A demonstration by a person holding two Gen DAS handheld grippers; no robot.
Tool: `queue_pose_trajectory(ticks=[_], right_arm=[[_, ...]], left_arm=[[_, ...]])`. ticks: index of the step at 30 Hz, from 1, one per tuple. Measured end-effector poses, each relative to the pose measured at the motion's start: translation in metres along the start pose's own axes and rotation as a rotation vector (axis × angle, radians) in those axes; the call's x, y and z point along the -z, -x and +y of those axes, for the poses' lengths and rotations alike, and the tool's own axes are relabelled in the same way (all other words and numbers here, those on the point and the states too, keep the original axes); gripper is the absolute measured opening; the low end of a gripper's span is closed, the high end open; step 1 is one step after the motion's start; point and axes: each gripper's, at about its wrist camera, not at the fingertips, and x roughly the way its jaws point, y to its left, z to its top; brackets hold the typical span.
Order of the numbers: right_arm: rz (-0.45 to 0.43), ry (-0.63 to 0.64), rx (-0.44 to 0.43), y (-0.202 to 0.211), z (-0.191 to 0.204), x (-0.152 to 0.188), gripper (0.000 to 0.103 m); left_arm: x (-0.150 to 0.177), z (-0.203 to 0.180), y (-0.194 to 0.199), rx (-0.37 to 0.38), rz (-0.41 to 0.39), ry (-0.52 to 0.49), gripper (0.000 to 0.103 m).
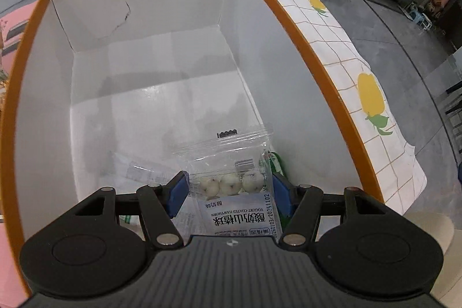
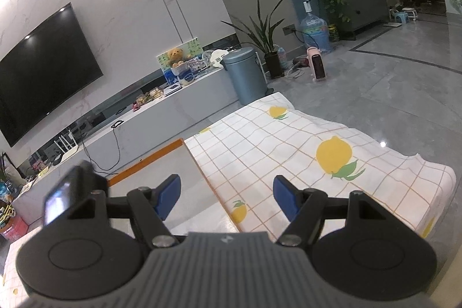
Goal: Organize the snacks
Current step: 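Carry the clear packet of white balls into the orange box and release, then withdraw both grippers from the box back to the snack pile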
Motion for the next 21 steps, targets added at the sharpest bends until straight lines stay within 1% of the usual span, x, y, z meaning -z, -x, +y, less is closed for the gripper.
queue_pose_trajectory(ticks=[1,2,3,4,5,7,8,9,11,13,16,21], right_arm=[[0.0,0.003,0.001,0.001,0.0,0.0,0.069],[0.0,0.005,0.004,0.001,0.001,0.0,0.069],[0.0,0.007,0.007,0.001,0.001,0.001,0.069],[0.0,0.007,0.008,0.001,0.001,0.001,0.069],[-0.001,0.006,0.009,0.001,0.001,0.001,0.069],[-0.004,0.007,0.01,0.0,0.001,0.0,0.069],[-0.005,0.009,0.011,0.0,0.002,0.0,0.069],[-0.005,0.013,0.011,0.0,0.004,0.0,0.069],[-0.005,0.022,0.011,-0.001,0.006,0.001,0.069],[-0.006,0.028,0.014,-0.001,0.008,0.001,0.069],[-0.011,0.041,0.006,-0.002,0.012,0.003,0.069],[-0.016,0.071,-0.015,-0.004,0.02,0.007,0.069]], left_arm=[[0.0,0.001,0.003,0.024,-0.016,0.004,0.073],[0.0,0.001,0.005,0.032,-0.023,0.002,0.079],[0.0,0.001,0.007,0.03,-0.026,-0.004,0.081],[0.001,0.001,0.01,0.014,-0.037,-0.01,0.088],[0.001,0.001,0.013,-0.004,-0.053,-0.015,0.09],[0.0,0.002,0.02,-0.045,-0.076,-0.02,0.09],[0.0,0.003,0.023,-0.058,-0.075,-0.017,0.091],[0.0,0.005,0.027,-0.056,-0.076,-0.011,0.091],[0.001,0.006,0.034,-0.029,-0.086,-0.011,0.091],[0.002,0.007,0.044,-0.007,-0.114,-0.03,0.091],[0.007,0.011,0.064,-0.012,-0.155,-0.042,0.091],[0.016,0.031,0.1,-0.003,-0.218,-0.001,0.091]])
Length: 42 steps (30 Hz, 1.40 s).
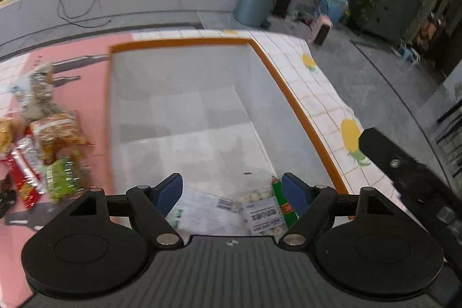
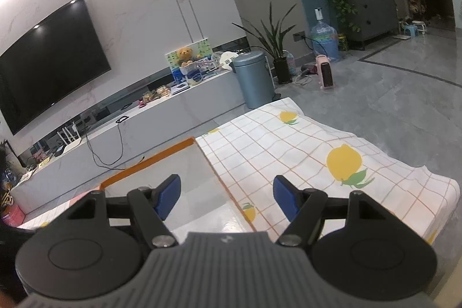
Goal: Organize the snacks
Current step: 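Withdraw both grippers from the box back to the snack pile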
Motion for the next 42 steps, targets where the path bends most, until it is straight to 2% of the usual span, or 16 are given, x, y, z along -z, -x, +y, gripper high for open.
queue_pose_trajectory(ticks=[6,12,16,19,27,34,36,40,42], right_arm=[[-0.006,0.004,-0.051,0.0,0.019,0.007,0.069],[-0.004,-0.004,-0.203,0.0,0.05,0.02,0.069],[0.025,-0.02,-0.324,-0.005,0.073,0.032,0.069],[0.028,0.006,-0.38,-0.003,0.091,0.041,0.069],[-0.039,0.163,-0.477,0.009,0.132,0.063,0.069],[-0.04,0.294,-0.519,-0.003,0.161,0.092,0.066],[-0.025,0.315,-0.528,-0.008,0.168,0.098,0.06],[-0.013,0.369,-0.556,-0.015,0.18,0.11,0.059],[-0.006,0.399,-0.56,-0.02,0.19,0.116,0.059]], left_arm=[[0.005,0.031,0.035,-0.041,-0.054,0.025,0.091],[0.017,0.065,0.073,-0.149,-0.125,0.028,0.091],[0.03,0.085,0.099,-0.243,-0.207,0.008,0.091],[0.04,0.101,0.113,-0.271,-0.242,0.007,0.091],[0.061,0.151,0.134,-0.283,-0.267,0.086,0.091],[0.084,0.208,0.133,-0.277,-0.303,0.266,0.091],[0.088,0.225,0.125,-0.272,-0.286,0.299,0.091],[0.096,0.249,0.109,-0.237,-0.252,0.356,0.091],[0.099,0.256,0.102,-0.243,-0.233,0.359,0.091]])
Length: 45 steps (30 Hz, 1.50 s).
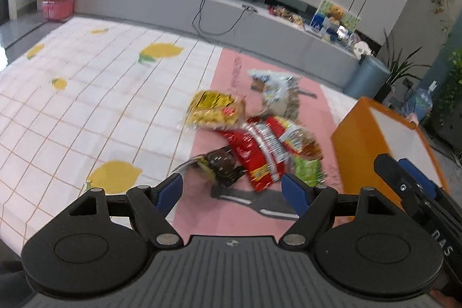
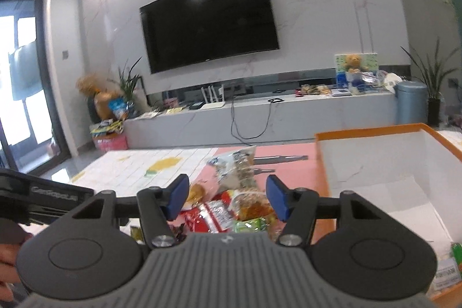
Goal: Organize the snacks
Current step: 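Withdraw both grippers from the box back to the snack pile, then grasp the dark brown wrapped snack with the left gripper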
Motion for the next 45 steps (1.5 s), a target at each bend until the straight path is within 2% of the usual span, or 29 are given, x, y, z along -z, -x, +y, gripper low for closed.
queue_pose_trajectory(ticks=[2,8,10,13,16,23,29,31,33,35,40,45], right_arm=[[0.021,0.017,-0.017,-0.01,0.006,0.006,0.059],[0.101,0.128,-0.026,-0.033,0.032,0.029,0.059],[0.113,0.151,-0.002,-0.04,0.038,0.033,0.059],[0.142,0.174,0.083,-0.047,0.041,0.043,0.06],[0.164,0.161,0.091,-0.049,0.038,0.048,0.06],[0.173,0.14,0.11,-0.05,0.033,0.052,0.061],[0.185,0.147,0.105,-0.048,0.036,0.055,0.062],[0.182,0.148,0.103,-0.047,0.036,0.055,0.062],[0.177,0.152,0.103,-0.045,0.037,0.055,0.062],[0.175,0.153,0.104,-0.044,0.037,0.054,0.062],[0.175,0.155,0.105,-0.045,0.037,0.055,0.062],[0.179,0.165,0.103,-0.044,0.039,0.054,0.062]], left_arm=[[0.001,0.002,-0.008,-0.023,0.005,-0.026,0.091],[-0.006,0.006,-0.034,-0.091,-0.011,-0.219,0.091],[-0.01,0.009,-0.044,-0.078,-0.008,-0.241,0.091],[-0.013,0.011,-0.056,0.008,0.0,-0.262,0.092],[-0.015,0.006,-0.077,0.022,0.073,-0.318,0.092],[-0.017,0.008,-0.11,-0.015,0.142,-0.321,0.093],[-0.022,0.02,-0.121,0.01,0.164,-0.237,0.093],[-0.023,0.022,-0.122,0.007,0.15,-0.217,0.092],[-0.024,0.022,-0.123,0.009,0.15,-0.205,0.09],[-0.025,0.022,-0.121,0.025,0.153,-0.207,0.071],[-0.024,0.02,-0.118,0.046,0.147,-0.214,0.054],[-0.025,0.021,-0.117,0.051,0.157,-0.187,0.051]])
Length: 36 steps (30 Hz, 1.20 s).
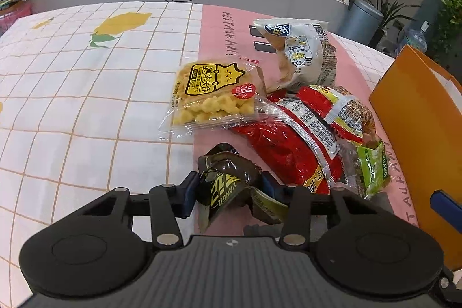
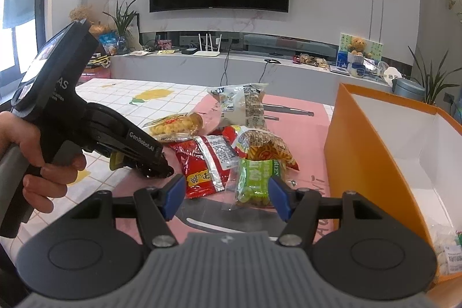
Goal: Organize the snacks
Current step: 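Grasp the dark brown wrapped snack with the left gripper, then grasp the brown crispy snack bag with the right gripper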
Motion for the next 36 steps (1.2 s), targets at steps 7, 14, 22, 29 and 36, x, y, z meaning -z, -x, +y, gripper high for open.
queue_pose_trajectory(ticks=[7,14,22,29,36], right_arm=[[0.007,0.008,0.005,0.001,0.0,-0.001,0.062],[0.033,-0.058,0.014,-0.013,-0.005,-0.004,0.069],[0.05,-0.174,0.072,-0.034,-0.019,-0.007,0.098],[0.054,-0.179,0.11,-0.062,-0.019,-0.014,0.1],[0.062,-0.18,0.159,-0.1,-0.023,-0.012,0.1]], left_arm=[[0.012,0.003,0.01,-0.004,0.009,0.025,0.051],[0.034,-0.001,0.026,-0.006,0.016,0.06,0.051],[0.041,-0.003,0.032,0.003,0.02,0.044,0.051],[0.039,-0.004,0.03,0.002,0.026,0.049,0.051],[0.036,-0.002,0.028,0.003,0.026,0.071,0.051]])
